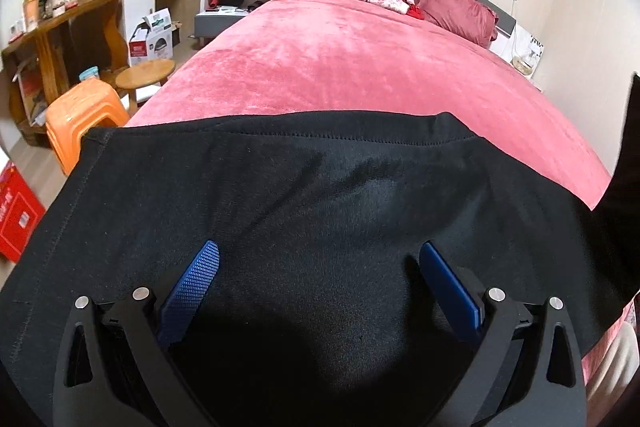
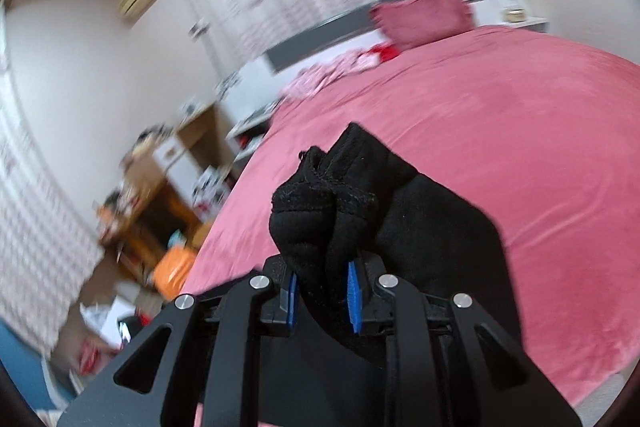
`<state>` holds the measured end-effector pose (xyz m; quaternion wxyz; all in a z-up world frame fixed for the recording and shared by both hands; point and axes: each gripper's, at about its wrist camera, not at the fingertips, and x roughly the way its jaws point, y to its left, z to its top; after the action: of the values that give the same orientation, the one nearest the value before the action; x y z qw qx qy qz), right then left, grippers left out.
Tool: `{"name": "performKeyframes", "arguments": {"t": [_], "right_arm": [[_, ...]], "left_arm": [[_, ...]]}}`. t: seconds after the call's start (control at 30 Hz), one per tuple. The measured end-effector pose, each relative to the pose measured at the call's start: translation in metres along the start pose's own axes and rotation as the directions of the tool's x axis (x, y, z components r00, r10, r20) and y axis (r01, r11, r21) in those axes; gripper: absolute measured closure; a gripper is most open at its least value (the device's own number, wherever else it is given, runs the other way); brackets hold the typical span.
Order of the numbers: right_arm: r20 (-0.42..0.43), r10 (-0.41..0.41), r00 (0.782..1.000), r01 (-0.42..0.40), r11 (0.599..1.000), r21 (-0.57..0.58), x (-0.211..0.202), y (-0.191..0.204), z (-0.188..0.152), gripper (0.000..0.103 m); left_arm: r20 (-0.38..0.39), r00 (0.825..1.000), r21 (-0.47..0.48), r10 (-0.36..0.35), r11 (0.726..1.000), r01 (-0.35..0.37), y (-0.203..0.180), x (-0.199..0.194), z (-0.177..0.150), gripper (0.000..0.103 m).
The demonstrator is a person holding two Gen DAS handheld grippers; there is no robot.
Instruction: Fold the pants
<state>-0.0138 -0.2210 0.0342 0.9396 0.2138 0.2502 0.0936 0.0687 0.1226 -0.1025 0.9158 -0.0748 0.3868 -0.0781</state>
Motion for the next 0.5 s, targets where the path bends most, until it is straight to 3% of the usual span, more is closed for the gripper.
{"name": "performKeyframes", "arguments": {"t": [0.1,0.23,0.4,0.43,0.5], "right_arm": [[-0.076,0.031,0.997,-0.037,0.997,-0.071,0.024,0.028,-0.022,0.083],[-0.183,-0.003,0.983,-0.037,0.975,-0.217,0.061,0.053,-0.061,0.081],[-0.341,-0.058,0.938,-0.051,0.952,-0.302,0.107,0.059,-0.12,0.08],[-0.363,-0.07,0.929,-0.053,0.946,-0.318,0.113,0.059,-0.13,0.077],[-0.411,-0.077,0.909,-0.074,0.938,-0.339,0.124,0.06,-0.144,0.06]], "left_arm": [[0.001,1.0,0.003,0.002,1.0,-0.002,-0.001,0.0,0.0,0.004],[0.003,1.0,-0.002,-0.004,1.0,0.004,-0.001,0.0,0.0,0.004],[0.003,1.0,0.008,0.004,1.0,-0.004,-0.002,0.001,0.0,0.004],[0.002,1.0,0.011,0.008,1.0,-0.008,-0.003,0.001,0.0,0.004],[0.002,1.0,0.017,0.013,1.0,-0.013,-0.003,0.002,-0.001,0.004]]}}
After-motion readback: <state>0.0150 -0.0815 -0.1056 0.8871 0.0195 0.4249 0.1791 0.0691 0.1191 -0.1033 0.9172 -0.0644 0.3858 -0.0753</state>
